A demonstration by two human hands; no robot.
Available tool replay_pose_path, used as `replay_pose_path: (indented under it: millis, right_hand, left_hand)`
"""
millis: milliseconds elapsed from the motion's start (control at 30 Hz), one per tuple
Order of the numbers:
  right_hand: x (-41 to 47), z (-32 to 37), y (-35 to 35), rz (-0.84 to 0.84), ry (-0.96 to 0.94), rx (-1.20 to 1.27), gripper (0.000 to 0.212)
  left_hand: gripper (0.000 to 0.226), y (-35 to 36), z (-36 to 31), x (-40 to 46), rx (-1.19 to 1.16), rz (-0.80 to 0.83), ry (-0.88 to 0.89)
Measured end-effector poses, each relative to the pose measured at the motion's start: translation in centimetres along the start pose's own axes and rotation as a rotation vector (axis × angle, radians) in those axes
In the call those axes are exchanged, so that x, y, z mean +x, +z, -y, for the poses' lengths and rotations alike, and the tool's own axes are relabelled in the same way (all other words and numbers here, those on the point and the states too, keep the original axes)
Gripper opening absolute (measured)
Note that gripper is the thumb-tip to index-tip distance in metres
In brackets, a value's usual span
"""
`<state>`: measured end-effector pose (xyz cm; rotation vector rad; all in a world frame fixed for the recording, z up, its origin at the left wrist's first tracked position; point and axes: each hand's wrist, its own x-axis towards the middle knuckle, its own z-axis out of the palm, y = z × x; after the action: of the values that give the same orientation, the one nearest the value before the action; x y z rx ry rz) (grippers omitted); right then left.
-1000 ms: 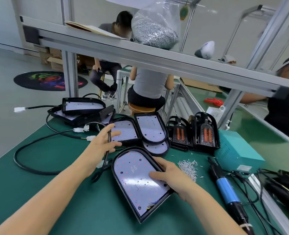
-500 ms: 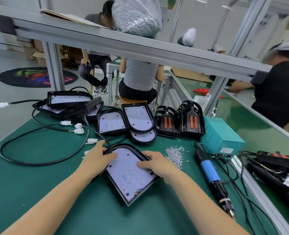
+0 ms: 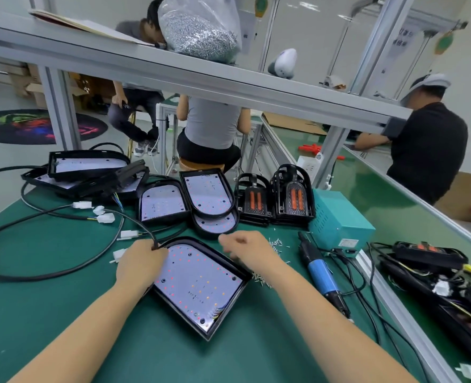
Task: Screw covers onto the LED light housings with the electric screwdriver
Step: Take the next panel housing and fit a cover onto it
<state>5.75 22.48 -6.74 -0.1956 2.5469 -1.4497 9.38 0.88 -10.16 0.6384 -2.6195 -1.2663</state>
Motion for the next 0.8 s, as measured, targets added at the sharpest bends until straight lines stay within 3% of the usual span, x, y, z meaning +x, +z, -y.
replay_pose_path:
  millis: [133, 233, 433, 667, 800]
  right_hand:
    - [2.5, -0.1, -3.2, -0.454, -0.008, -0.395, 0.02]
    - [4.2, -0.6, -5.9, -0.606, 0.084, -0.535, 0.018]
    - [7.1, -1.7, -7.7, -0.597, 0.144, -0.775, 0.02]
    - [8.4, -1.4, -7.6, -0.588, 0.207, -0.82, 0.019]
    - [8.3, -1.3, -7.8, -0.602, 0.14, -0.802, 0.016]
  left_hand:
    - [0.026, 0.5, 0.4, -0.3, 0.022, -0.057, 0.029]
    - [0.028, 0.5, 0.4, -0.5, -0.004, -0.064, 0.027]
    - [0.032, 0.6, 0.5, -0.7, -0.027, -0.075, 0.036]
    - [0.032, 0.6, 0.4, -0.6, -0.042, -0.069, 0.029]
    - [0.031, 0.6, 0.6, -0.4, -0.027, -0.075, 0.031]
